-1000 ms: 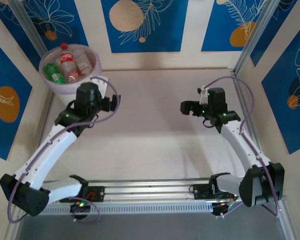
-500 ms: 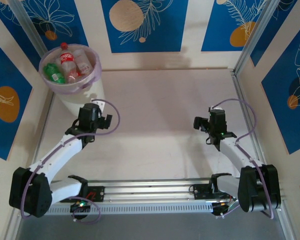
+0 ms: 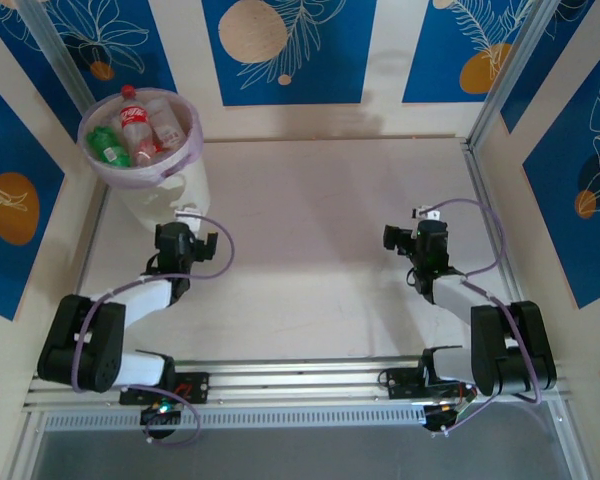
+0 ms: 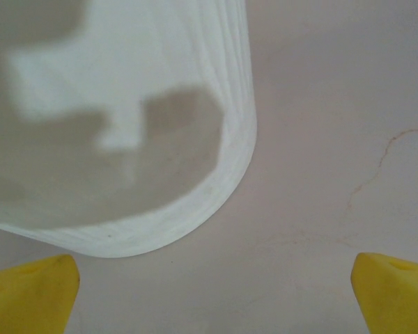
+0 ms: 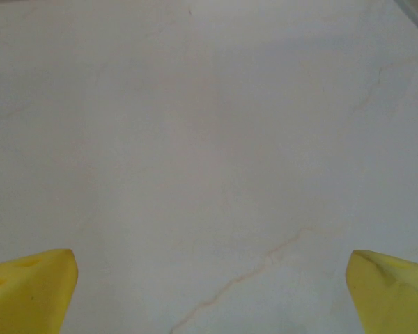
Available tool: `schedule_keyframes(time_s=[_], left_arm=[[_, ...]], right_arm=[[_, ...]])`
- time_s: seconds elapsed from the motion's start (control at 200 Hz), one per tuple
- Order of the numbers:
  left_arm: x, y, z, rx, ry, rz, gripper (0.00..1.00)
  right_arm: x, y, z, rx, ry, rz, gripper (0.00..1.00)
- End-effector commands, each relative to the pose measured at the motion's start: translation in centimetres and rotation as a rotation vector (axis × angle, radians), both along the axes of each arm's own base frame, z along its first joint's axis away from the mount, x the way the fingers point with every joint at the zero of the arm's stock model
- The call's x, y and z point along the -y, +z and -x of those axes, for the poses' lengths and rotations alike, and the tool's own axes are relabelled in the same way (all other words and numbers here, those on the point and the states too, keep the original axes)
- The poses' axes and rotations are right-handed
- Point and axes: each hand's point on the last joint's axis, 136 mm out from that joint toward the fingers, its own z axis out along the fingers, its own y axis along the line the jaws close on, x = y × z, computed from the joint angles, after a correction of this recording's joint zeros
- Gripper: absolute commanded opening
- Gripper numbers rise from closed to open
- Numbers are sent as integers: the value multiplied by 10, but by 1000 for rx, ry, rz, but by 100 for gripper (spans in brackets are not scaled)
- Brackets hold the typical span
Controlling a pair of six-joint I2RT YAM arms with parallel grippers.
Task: Put the plastic bottles in the bin
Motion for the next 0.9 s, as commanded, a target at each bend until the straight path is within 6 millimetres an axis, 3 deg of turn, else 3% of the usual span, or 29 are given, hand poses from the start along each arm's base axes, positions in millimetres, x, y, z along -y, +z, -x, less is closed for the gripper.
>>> schedule_keyframes(time_s=[0.0,0.175,0.46,0.895], left_arm=[[0,18,-14,147,-2,57,100],[-7,6,-19,148,15,81,100],[-14,-11,-19,154,4,151,100],[-14,-10,-19,153,3,153,100]], right_arm=[[-4,18,-12,118,31,1,99],[-2,20,-23,175,41,1,99],[-4,-4,-31,157,61,-23,99],[-1,-6,-32,140,59,-39,99]])
